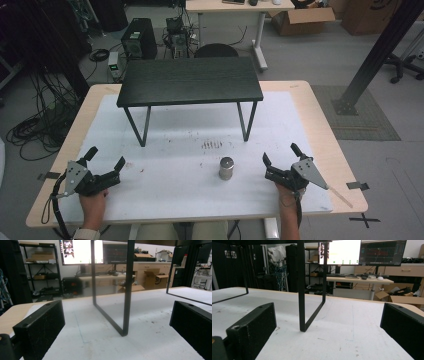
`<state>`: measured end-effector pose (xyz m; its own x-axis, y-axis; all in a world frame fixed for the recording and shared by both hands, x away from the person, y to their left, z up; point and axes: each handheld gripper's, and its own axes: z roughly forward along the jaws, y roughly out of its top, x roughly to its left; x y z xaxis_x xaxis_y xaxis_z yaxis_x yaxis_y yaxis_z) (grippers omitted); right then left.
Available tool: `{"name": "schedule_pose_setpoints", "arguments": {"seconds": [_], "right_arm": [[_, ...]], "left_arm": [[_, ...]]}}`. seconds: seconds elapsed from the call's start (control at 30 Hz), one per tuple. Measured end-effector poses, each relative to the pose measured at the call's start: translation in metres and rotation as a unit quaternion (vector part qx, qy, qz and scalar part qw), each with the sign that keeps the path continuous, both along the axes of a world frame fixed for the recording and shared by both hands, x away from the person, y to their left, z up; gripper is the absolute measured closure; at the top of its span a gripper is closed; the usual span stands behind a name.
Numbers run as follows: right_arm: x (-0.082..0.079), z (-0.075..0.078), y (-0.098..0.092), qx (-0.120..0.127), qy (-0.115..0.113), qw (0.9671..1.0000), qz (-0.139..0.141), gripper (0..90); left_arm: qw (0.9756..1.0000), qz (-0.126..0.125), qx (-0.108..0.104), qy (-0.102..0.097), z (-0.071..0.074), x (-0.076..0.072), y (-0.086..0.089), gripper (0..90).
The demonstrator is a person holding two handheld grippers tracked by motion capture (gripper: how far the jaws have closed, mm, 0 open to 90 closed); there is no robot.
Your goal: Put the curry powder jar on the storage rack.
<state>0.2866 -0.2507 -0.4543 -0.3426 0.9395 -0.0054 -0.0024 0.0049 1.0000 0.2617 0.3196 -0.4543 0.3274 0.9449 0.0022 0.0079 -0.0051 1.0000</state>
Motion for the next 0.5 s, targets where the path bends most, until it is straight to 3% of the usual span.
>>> {"name": "schedule_pose_setpoints", "arguments": {"seconds": [0.5], "right_arm": [[-0.002, 0.013, 0.000, 0.002, -0.006, 0.9999, 0.008, 0.3]], "left_arm": [[1.0000, 0.000, -0.002, -0.001, 0.000, 0.000, 0.000, 0.2]]}}
